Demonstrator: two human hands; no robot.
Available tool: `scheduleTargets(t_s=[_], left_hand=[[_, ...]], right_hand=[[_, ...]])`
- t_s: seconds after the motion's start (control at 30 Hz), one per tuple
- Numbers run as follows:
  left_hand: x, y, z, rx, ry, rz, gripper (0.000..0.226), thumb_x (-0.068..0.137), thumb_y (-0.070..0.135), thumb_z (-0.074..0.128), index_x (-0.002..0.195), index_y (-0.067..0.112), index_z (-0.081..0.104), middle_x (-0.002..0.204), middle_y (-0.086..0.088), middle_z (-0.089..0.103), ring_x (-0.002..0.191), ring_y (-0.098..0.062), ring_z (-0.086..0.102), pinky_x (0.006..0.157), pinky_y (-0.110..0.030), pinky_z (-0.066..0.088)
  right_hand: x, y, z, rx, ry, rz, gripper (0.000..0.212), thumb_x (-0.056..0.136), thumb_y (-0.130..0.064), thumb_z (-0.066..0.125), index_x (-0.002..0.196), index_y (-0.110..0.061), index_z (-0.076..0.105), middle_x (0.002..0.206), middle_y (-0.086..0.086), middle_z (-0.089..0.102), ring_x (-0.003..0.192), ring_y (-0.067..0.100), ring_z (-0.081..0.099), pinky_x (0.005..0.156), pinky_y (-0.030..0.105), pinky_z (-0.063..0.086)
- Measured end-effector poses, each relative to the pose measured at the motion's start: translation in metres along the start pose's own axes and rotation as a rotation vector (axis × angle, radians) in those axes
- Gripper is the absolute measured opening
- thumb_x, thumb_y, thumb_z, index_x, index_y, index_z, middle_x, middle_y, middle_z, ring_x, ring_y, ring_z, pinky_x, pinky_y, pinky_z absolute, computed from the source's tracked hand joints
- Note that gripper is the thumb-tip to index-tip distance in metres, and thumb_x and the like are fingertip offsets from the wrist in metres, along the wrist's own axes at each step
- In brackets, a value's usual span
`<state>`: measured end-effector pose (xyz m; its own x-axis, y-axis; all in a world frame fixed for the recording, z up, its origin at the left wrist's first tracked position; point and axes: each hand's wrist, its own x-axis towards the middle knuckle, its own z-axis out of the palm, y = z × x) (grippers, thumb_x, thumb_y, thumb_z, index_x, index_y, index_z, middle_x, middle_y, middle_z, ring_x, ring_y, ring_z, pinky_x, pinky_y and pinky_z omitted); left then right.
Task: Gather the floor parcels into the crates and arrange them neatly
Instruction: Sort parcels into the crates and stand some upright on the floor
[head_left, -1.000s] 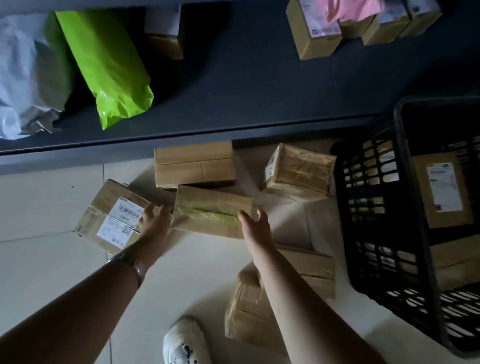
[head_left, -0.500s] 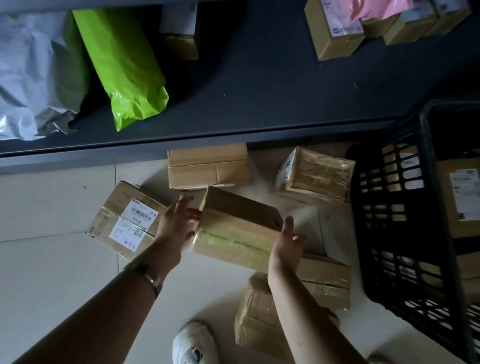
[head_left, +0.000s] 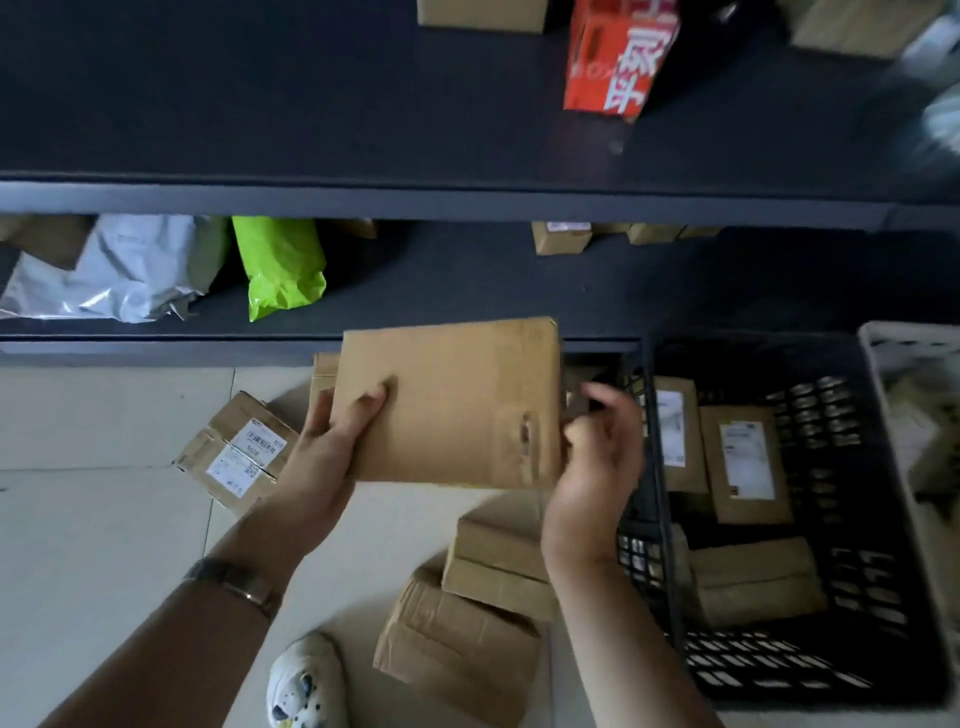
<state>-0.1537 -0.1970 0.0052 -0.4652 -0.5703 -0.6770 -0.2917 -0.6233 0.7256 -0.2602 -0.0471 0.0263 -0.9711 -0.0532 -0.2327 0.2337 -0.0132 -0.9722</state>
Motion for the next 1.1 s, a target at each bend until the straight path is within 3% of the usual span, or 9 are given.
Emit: scheduleTargets(t_s=[0.07,0.17,0.37,0.5,0.67,0.77,0.87,1.0,1.1], left_hand=[[-0.034,0.017,0.025,0.044,-0.057,0.148,0.031,0.078,0.034,0.076,0.102,0.029,0.058,0.106,0.001,0.069,0.092,-0.014,0.065,0.073,-0.031,0.05],[-0.077,0.041,0.063,0.103,-0.174,0.343,0.042,0.064,0.039,0.081,0.1,0.028,0.063,0.127,0.008,0.064,0.116,-0.013,0.059,0.088,-0.033,0.047],[-0.137,0.057,0.166,0.199,0.037,0.464,0.025,0.087,0.055,0.051,0.108,0.042,0.057,0.122,0.005,0.056,0.117,-0.014,0.05,0.102,-0.033,0.036],[-0.162,0.037,0.213,0.113,-0.155,0.076,0.101,0.058,0.08,0.066,0.146,0.045,0.03,0.149,0.006,0.043,0.136,-0.016,0.041,0.114,-0.043,0.028],[-0.184,0.007,0.251,0.17,-0.224,0.121,0.061,0.065,0.063,0.065,0.117,0.031,0.062,0.122,-0.006,0.065,0.113,-0.025,0.062,0.101,-0.052,0.045],[-0.195,-0.015,0.272,0.412,-0.157,0.435,0.043,0.062,0.06,0.061,0.101,0.044,0.059,0.12,-0.001,0.05,0.119,-0.026,0.05,0.102,-0.057,0.041],[-0.201,-0.033,0.285,0.433,-0.197,0.583,0.039,0.068,0.061,0.057,0.101,0.04,0.06,0.117,0.006,0.039,0.123,-0.021,0.044,0.104,-0.05,0.039],[-0.193,-0.051,0.303,0.103,-0.257,0.413,0.043,0.066,0.065,0.067,0.098,0.036,0.063,0.11,-0.003,0.059,0.098,-0.021,0.059,0.08,-0.035,0.049],[-0.18,-0.065,0.314,0.255,-0.421,0.227,0.084,0.054,0.07,0.077,0.128,0.038,0.053,0.128,0.003,0.061,0.119,-0.019,0.058,0.099,-0.042,0.045]], right_hand=[[0.026,-0.022,-0.03,-0.011,-0.049,0.207,0.039,0.09,-0.046,0.056,0.118,-0.018,0.062,0.109,-0.003,0.064,0.094,-0.006,0.06,0.084,0.013,0.048],[0.044,-0.061,-0.069,0.061,-0.12,0.515,0.103,0.053,-0.095,0.055,0.138,-0.037,0.052,0.14,-0.003,0.057,0.129,0.021,0.053,0.109,0.048,0.041],[0.063,-0.119,-0.159,0.283,-0.183,0.377,0.008,0.09,-0.018,0.063,0.093,-0.014,0.057,0.097,0.005,0.068,0.091,0.023,0.067,0.074,0.033,0.055],[0.082,-0.14,-0.214,0.263,-0.193,0.244,0.016,0.078,-0.013,0.069,0.093,-0.013,0.062,0.104,0.01,0.069,0.109,0.038,0.063,0.098,0.05,0.047],[0.088,-0.131,-0.272,0.32,-0.063,0.263,0.02,0.1,-0.022,0.044,0.097,-0.024,0.064,0.09,-0.009,0.072,0.089,0.011,0.068,0.071,0.029,0.053],[0.086,-0.118,-0.291,0.501,0.013,0.567,0.054,0.085,-0.066,0.056,0.123,-0.029,0.064,0.118,-0.002,0.071,0.112,0.022,0.067,0.089,0.042,0.055],[0.09,-0.113,-0.308,0.719,-0.114,0.697,0.067,0.085,-0.074,0.047,0.128,-0.025,0.065,0.126,0.009,0.068,0.118,0.032,0.063,0.107,0.052,0.043],[0.104,-0.102,-0.328,0.846,-0.314,0.703,0.063,0.093,-0.064,0.046,0.139,-0.022,0.057,0.139,0.013,0.058,0.132,0.039,0.05,0.114,0.059,0.031],[0.114,-0.087,-0.337,0.736,-0.292,0.708,0.061,0.099,-0.061,0.039,0.144,-0.021,0.05,0.14,0.017,0.055,0.13,0.04,0.051,0.109,0.062,0.036]])
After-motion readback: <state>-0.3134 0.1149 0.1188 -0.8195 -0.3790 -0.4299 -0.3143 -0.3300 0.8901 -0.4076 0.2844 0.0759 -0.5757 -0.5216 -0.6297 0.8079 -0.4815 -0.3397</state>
